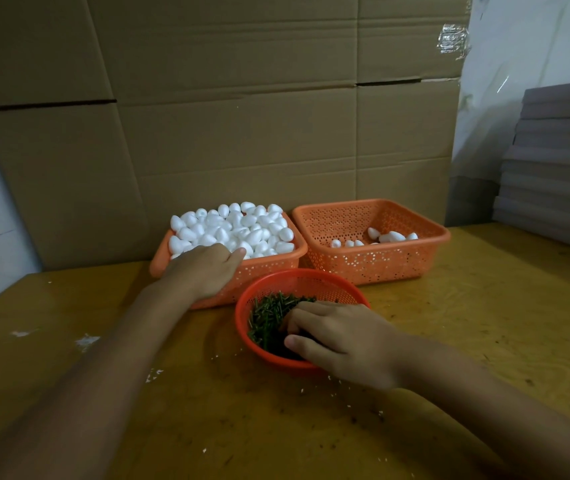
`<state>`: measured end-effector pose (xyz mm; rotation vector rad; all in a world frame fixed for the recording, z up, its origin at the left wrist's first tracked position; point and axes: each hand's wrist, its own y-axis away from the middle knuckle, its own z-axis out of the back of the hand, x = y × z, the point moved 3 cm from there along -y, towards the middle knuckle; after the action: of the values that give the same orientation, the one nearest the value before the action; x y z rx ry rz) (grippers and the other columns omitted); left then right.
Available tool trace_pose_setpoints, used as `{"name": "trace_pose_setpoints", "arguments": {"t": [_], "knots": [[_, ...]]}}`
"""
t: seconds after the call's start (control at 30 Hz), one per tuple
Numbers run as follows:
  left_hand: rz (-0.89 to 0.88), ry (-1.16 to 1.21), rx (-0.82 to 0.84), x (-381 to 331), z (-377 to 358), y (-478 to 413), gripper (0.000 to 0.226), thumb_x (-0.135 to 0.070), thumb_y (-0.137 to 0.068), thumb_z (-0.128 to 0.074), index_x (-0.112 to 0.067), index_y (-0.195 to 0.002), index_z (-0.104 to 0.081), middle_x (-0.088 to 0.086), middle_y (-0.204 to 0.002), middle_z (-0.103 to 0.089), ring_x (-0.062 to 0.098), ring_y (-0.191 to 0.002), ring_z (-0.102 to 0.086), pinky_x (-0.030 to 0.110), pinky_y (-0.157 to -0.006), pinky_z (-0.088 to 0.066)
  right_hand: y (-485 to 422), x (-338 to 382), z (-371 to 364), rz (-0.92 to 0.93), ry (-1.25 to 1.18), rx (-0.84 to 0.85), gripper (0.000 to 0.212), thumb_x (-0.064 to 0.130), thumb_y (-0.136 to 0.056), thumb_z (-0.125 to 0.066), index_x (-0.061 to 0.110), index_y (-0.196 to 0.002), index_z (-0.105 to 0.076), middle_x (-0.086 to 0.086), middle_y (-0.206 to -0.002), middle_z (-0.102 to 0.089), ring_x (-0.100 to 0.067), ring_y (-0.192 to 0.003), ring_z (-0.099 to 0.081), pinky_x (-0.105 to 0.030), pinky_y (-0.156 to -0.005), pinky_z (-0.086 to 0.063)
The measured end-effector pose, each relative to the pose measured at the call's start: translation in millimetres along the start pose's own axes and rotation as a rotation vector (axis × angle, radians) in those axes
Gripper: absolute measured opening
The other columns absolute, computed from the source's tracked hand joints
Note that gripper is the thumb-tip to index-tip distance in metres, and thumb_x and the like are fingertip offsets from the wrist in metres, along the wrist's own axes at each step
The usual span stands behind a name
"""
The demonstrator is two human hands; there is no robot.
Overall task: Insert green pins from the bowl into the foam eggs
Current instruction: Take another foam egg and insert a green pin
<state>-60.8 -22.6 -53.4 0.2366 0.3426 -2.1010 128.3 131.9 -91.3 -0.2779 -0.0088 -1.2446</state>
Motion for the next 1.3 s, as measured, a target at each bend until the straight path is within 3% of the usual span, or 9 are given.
{"name": "trace_pose_setpoints", "arguments": {"t": [0.1,0.23,0.3,0.43,0.5,0.77,0.9,1.07,1.3], "knots": [[-0.01,0.117,-0.206,7,4,1,0.046,-0.043,-0.105,-0.053,-0.015,-0.075,-0.074,0.003,-0.075,-0.072,0.02,-0.079,-0.064,0.035,-0.068,-0.044,1,0,0,-0.003,0.002,-0.004,0.028,0.046,-0.11,-0.036,0.023,-0.107,-0.052,0.014,-0.101,-0.049,-0.003,-0.087,-0.043,-0.042,-0.081,-0.046],[-0.003,0.385,-0.557,23,12,9,0.012,-0.019,-0.093,-0.075,-0.021,-0.084,-0.083,-0.008,-0.075,-0.073,0.018,-0.078,-0.069,0.033,-0.072,-0.051,1,0,1,-0.004,0.003,0.002,0.03,0.046,-0.11,-0.035,0.023,-0.107,-0.053,0.012,-0.103,-0.052,-0.003,-0.089,-0.045,-0.04,-0.081,-0.045],[-0.024,0.483,-0.613,27,13,13,0.015,-0.012,-0.089,-0.079,-0.026,-0.092,-0.084,-0.015,-0.078,-0.071,0.011,-0.076,-0.07,0.03,-0.073,-0.05,1,1,1,-0.005,0.007,0.007,0.03,0.046,-0.11,-0.035,0.022,-0.108,-0.054,0.011,-0.104,-0.053,-0.003,-0.089,-0.045,-0.04,-0.081,-0.045],[-0.077,0.627,-0.599,26,13,17,0.034,0.0,-0.085,-0.078,-0.026,-0.107,-0.079,-0.012,-0.101,-0.076,0.003,-0.085,-0.073,0.03,-0.081,-0.059,1,1,1,-0.006,0.011,0.012,0.031,0.047,-0.11,-0.034,0.023,-0.109,-0.054,0.01,-0.106,-0.054,-0.005,-0.091,-0.047,-0.037,-0.081,-0.043],[-0.137,0.741,-0.614,24,17,24,0.041,0.006,-0.082,-0.079,-0.021,-0.113,-0.076,-0.008,-0.105,-0.078,0.002,-0.089,-0.075,0.019,-0.079,-0.059,1,0,0,0.0,0.017,0.01,0.031,0.047,-0.11,-0.033,0.024,-0.11,-0.053,0.012,-0.105,-0.053,-0.004,-0.09,-0.045,-0.034,-0.079,-0.041],[-0.138,1.104,-0.484,13,9,81,0.031,-0.009,-0.071,-0.093,-0.023,-0.096,-0.082,-0.013,-0.098,-0.082,0.003,-0.091,-0.077,0.01,-0.073,-0.056,1,1,0,0.005,0.021,0.003,0.031,0.046,-0.111,-0.032,0.024,-0.111,-0.055,0.011,-0.108,-0.053,-0.008,-0.098,-0.051,-0.039,-0.085,-0.046],[-0.061,1.284,-0.369,5,-10,95,0.036,-0.022,-0.057,-0.094,-0.019,-0.091,-0.084,-0.002,-0.098,-0.082,0.012,-0.093,-0.079,0.018,-0.07,-0.061,1,2,1,0.005,0.025,0.011,0.033,0.045,-0.111,-0.032,0.023,-0.113,-0.057,0.011,-0.108,-0.053,-0.004,-0.095,-0.047,-0.036,-0.083,-0.044],[-0.11,1.526,-0.174,2,-28,106,0.037,-0.023,-0.061,-0.094,-0.013,-0.094,-0.083,0.018,-0.104,-0.079,0.032,-0.099,-0.078,0.026,-0.078,-0.063,1,3,2,-0.003,0.023,0.023,0.033,0.044,-0.111,-0.033,0.022,-0.113,-0.058,0.011,-0.108,-0.052,-0.006,-0.098,-0.05,-0.041,-0.086,-0.047],[-0.059,1.638,-0.19,8,-31,106,0.056,-0.035,-0.036,-0.109,-0.014,-0.082,-0.084,0.013,-0.094,-0.08,0.019,-0.08,-0.078,0.021,-0.07,-0.062,2,3,3,-0.013,0.018,0.022,0.033,0.044,-0.111,-0.033,0.022,-0.114,-0.058,0.011,-0.109,-0.053,-0.006,-0.098,-0.05,-0.04,-0.084,-0.046]]}}
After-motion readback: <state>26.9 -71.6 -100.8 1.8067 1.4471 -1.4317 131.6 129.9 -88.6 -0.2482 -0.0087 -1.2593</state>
